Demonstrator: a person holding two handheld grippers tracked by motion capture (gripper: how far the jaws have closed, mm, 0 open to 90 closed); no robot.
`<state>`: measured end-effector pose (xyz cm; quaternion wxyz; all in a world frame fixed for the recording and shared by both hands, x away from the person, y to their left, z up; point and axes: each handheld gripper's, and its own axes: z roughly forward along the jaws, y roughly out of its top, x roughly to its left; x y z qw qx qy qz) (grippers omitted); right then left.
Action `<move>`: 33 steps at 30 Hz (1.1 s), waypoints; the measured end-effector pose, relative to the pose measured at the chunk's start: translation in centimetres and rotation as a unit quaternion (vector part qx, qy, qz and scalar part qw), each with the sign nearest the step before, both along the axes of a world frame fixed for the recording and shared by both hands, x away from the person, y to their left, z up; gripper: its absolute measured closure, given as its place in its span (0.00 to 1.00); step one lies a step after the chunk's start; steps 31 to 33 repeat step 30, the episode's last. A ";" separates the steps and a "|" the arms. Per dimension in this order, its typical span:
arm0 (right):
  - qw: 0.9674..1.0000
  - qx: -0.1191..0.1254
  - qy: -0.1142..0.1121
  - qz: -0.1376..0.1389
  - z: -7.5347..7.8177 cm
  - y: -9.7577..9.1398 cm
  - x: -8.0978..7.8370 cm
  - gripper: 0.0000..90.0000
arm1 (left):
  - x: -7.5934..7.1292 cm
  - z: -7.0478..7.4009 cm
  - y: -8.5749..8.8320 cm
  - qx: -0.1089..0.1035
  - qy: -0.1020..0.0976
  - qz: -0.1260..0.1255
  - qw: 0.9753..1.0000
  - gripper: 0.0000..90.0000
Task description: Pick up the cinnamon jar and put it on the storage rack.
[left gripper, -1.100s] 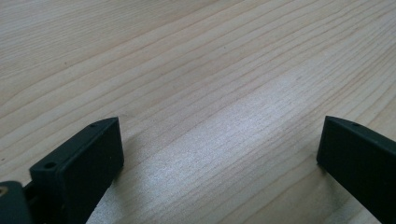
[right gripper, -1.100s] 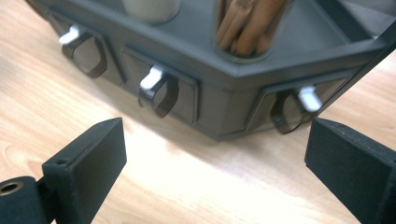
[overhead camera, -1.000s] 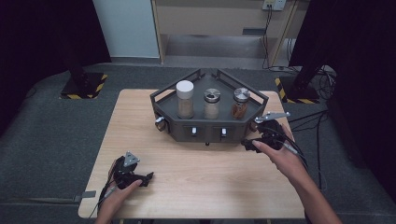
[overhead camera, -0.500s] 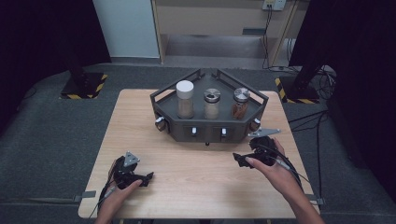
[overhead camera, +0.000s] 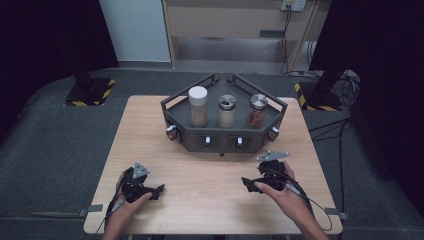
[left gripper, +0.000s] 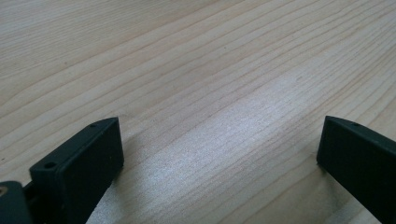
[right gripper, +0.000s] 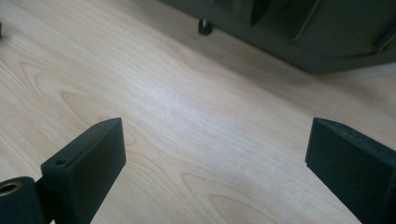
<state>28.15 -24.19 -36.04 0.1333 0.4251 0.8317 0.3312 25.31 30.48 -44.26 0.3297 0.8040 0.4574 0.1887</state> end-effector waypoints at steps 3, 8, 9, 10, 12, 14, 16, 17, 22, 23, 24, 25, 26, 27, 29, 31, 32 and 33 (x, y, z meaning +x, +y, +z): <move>1.000 -0.003 0.011 -0.001 -1.6 0.4 -0.1 0.06 | 0.0 0.0 0.0 0.000 0.000 0.000 1.000 0.00; 1.000 -0.009 0.026 -0.005 -4.0 1.1 -0.3 0.06 | 0.0 0.0 0.0 0.000 0.000 0.000 1.000 0.00; 1.000 -0.014 0.023 -0.003 -4.3 1.2 -0.5 0.06 | 0.0 0.0 0.0 0.000 0.000 0.000 1.000 0.00; 1.000 -0.016 0.014 -0.006 -5.0 1.4 -0.9 0.06 | 0.0 0.0 0.0 0.000 0.000 0.000 1.000 0.00; 1.000 -0.016 0.009 -0.009 -5.7 1.5 -1.3 0.06 | 0.0 0.0 0.0 0.000 0.000 0.000 1.000 0.00; 1.000 -0.017 0.007 -0.010 -6.0 1.6 -1.5 0.06 | 0.0 0.0 0.0 0.000 0.000 0.000 1.000 0.00; 1.000 -0.021 -0.002 -0.009 -6.8 1.7 -2.0 0.05 | 0.0 0.0 0.0 0.000 0.000 0.000 1.000 0.00; 1.000 -0.021 -0.010 -0.008 -7.1 1.7 -2.3 0.05 | 0.0 0.0 0.0 0.000 0.000 0.000 1.000 0.00; 0.999 -0.004 -0.037 -0.013 -8.3 1.3 -3.4 0.03 | 0.0 0.0 0.0 0.000 0.000 0.000 1.000 0.00; 0.999 -0.004 -0.037 -0.013 -8.3 1.3 -3.4 0.03 | 0.0 0.0 0.0 0.000 0.000 0.000 1.000 0.00; 0.999 0.002 -0.046 -0.013 -8.7 1.0 -3.7 0.03 | 0.0 0.0 0.0 0.000 0.000 0.000 1.000 0.00; 0.999 0.003 -0.047 -0.015 -8.7 1.0 -3.8 0.03 | 0.0 0.0 0.0 0.000 0.000 0.000 1.000 0.00; 0.999 0.003 -0.047 -0.015 -8.7 1.0 -3.8 0.03 | 0.0 0.0 0.0 0.000 0.000 0.000 1.000 0.00; 0.999 0.003 -0.047 -0.015 -8.7 1.0 -3.8 0.03 | 0.0 0.0 0.0 0.000 0.000 0.000 1.000 0.00; 0.999 0.003 -0.046 -0.016 -8.7 1.0 -3.9 0.03 | 0.0 0.0 0.0 0.000 0.000 0.000 1.000 0.00; 0.999 0.003 -0.045 -0.014 -8.7 1.0 -3.8 0.02 | 0.0 0.0 0.0 0.000 0.000 0.000 1.000 0.00; 0.999 0.003 -0.045 -0.014 -8.7 1.0 -3.8 0.02 | 0.0 0.0 0.0 0.000 0.000 0.000 1.000 0.00; 0.999 0.003 -0.045 -0.014 -8.7 1.0 -3.8 0.02 | 0.0 0.0 0.0 0.000 0.000 0.000 1.000 0.00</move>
